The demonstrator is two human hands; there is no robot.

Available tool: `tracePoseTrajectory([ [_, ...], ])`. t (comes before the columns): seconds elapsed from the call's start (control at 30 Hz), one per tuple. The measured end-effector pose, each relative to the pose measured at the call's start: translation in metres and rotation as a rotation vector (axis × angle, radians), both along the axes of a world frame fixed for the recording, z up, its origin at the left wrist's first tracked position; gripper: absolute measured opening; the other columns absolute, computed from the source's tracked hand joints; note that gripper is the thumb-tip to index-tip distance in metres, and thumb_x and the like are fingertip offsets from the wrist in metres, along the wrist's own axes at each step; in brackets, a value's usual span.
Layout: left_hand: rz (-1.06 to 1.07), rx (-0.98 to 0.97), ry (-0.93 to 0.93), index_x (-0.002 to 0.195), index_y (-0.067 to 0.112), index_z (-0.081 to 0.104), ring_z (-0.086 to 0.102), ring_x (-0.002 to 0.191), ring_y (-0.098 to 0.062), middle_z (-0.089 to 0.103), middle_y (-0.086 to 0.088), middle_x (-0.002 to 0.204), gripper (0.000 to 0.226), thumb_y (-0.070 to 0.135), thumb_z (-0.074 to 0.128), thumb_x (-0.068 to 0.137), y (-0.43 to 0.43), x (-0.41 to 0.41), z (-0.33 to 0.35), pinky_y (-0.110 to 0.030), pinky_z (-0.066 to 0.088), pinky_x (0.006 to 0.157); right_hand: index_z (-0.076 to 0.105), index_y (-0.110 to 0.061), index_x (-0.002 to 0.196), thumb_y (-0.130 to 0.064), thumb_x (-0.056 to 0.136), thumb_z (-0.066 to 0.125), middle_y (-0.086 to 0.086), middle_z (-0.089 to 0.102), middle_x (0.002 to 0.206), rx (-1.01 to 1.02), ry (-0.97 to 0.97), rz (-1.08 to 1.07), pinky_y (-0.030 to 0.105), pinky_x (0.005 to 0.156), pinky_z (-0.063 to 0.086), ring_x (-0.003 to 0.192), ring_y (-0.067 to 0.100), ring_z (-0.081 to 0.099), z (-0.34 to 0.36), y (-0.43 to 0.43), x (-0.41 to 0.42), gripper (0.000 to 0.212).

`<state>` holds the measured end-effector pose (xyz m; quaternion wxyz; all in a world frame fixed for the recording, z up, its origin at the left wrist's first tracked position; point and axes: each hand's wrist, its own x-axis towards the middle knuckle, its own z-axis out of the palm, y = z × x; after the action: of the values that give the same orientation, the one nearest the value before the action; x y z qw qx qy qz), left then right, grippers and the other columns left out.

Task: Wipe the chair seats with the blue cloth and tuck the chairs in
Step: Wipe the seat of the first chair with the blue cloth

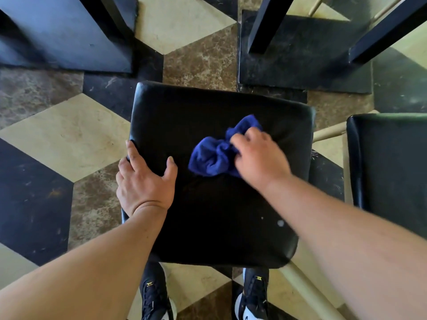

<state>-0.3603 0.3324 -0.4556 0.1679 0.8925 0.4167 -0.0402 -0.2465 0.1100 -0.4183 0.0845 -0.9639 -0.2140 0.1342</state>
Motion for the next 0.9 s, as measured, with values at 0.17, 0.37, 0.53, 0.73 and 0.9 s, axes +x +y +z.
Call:
tracePoseTrajectory([
  [0.17,0.002,0.009,0.003,0.165,0.029,0.007,0.045,0.134,-0.039,0.043,-0.015,0.155,0.101,0.082,0.039,0.085,0.000,0.001,0.000,-0.057,0.043,0.105,0.057,-0.016,0.122,-0.017,0.090,0.061,0.018,0.053,0.112,-0.107,-0.083,-0.176,0.051,0.083,0.051,0.104,0.045,0.055,0.004,-0.060,0.054,0.032],
  [0.37,0.002,0.023,0.005,0.164,0.028,0.009,0.047,0.131,-0.039,0.044,-0.015,0.154,0.100,0.082,0.038,0.085,0.000,0.000,-0.001,-0.055,0.044,0.102,0.061,-0.010,0.118,-0.017,0.089,0.060,0.022,0.055,0.109,-0.074,-0.090,-0.030,0.053,0.073,0.049,0.095,0.046,0.056,0.003,-0.029,0.006,0.029],
  [0.53,0.013,0.022,0.004,0.164,0.030,0.010,0.048,0.130,-0.039,0.045,-0.014,0.152,0.101,0.083,0.040,0.084,0.000,0.001,-0.004,-0.055,0.043,0.104,0.067,-0.012,0.100,-0.015,0.085,0.055,0.022,0.059,0.095,0.070,0.050,0.291,0.052,0.063,0.048,0.080,0.043,0.057,0.005,0.013,-0.070,0.019],
  [0.73,0.007,0.017,0.005,0.164,0.031,0.008,0.047,0.131,-0.037,0.044,-0.013,0.153,0.099,0.082,0.039,0.085,-0.001,0.002,-0.003,-0.055,0.043,0.104,0.057,-0.020,0.121,-0.024,0.089,0.062,0.012,0.051,0.113,0.157,0.263,0.836,0.046,0.071,0.047,0.091,0.033,0.050,0.006,0.004,-0.135,0.032],
  [0.9,-0.001,0.004,0.007,0.164,0.032,0.007,0.046,0.133,-0.039,0.043,-0.014,0.154,0.099,0.083,0.039,0.085,-0.001,0.002,-0.002,-0.056,0.041,0.106,0.066,-0.017,0.105,-0.019,0.087,0.057,0.014,0.059,0.101,0.085,0.157,0.838,0.047,0.065,0.050,0.082,0.037,0.056,0.005,-0.014,-0.066,0.020],
])
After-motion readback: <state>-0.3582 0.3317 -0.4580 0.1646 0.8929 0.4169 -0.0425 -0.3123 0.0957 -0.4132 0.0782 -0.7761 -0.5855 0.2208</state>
